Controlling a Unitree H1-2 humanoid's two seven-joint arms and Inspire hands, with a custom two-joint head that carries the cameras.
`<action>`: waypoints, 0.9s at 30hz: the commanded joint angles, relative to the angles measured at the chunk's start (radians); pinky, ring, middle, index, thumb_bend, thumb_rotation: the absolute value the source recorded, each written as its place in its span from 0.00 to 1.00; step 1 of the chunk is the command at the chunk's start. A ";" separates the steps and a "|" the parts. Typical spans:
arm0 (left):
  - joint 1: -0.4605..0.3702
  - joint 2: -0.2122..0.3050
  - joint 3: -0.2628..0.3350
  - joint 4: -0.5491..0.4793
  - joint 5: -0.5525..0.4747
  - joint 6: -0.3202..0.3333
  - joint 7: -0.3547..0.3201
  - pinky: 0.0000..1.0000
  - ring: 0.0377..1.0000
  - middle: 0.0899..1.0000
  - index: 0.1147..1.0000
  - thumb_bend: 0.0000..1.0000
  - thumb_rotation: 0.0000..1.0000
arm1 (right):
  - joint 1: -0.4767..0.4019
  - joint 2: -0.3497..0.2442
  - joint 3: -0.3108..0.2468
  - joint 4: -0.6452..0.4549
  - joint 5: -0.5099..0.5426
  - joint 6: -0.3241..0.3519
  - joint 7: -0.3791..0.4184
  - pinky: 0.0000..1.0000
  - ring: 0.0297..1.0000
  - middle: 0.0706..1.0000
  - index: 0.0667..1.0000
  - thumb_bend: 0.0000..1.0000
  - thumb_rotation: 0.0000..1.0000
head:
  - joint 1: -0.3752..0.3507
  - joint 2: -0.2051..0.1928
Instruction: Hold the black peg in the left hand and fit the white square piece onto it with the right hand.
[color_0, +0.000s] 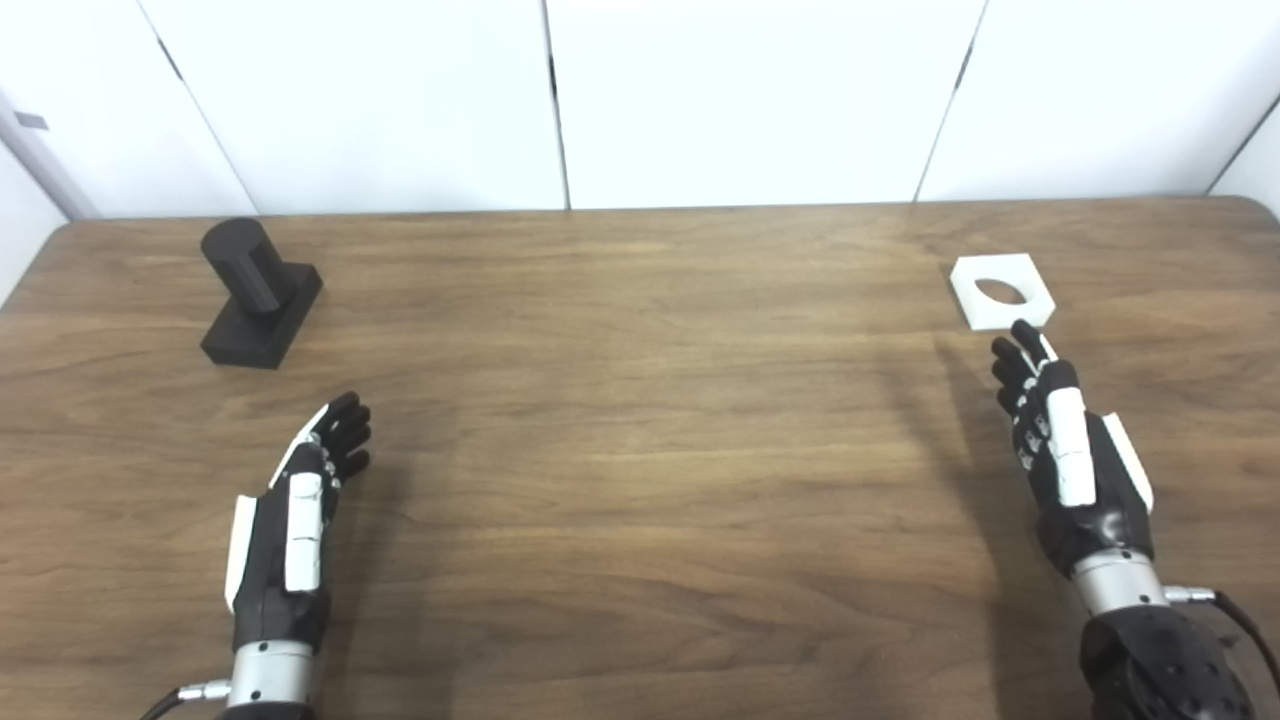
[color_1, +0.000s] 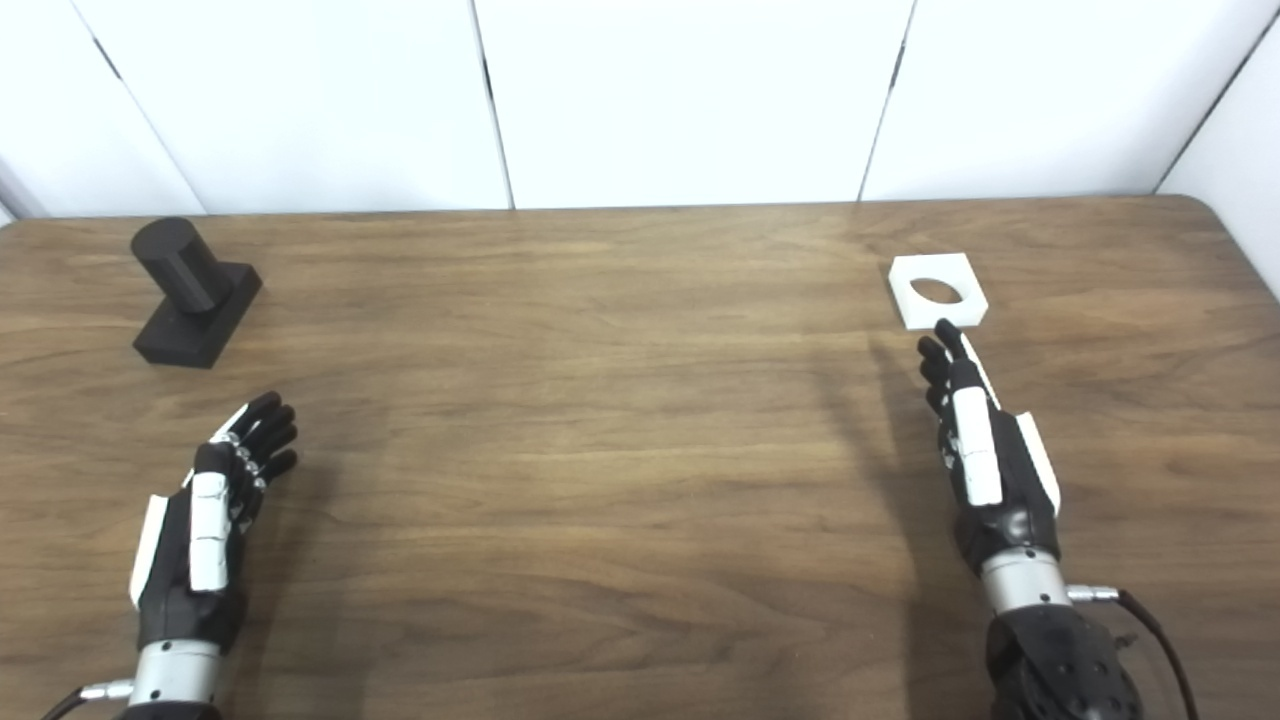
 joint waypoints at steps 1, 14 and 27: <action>0.010 -0.025 0.002 -0.035 -0.012 -0.023 0.000 0.86 0.87 0.85 0.84 0.60 1.00 | 0.063 -0.003 0.005 -0.022 0.010 -0.025 0.001 1.00 0.97 0.95 0.97 0.53 1.00 | 0.000 0.001; 0.027 -0.053 -0.035 -0.057 0.041 -0.010 0.025 0.86 0.88 0.86 0.85 0.60 0.98 | 0.076 -0.041 -0.016 -0.025 0.037 -0.018 0.032 1.00 0.99 0.99 1.00 0.50 1.00 | 0.139 -0.041; 0.051 -0.093 -0.129 -0.025 0.114 -0.042 0.078 0.90 0.88 0.86 0.86 0.62 0.97 | 0.075 -0.071 -0.048 0.059 0.028 -0.099 0.049 0.97 0.97 0.95 0.96 0.56 1.00 | 0.390 -0.186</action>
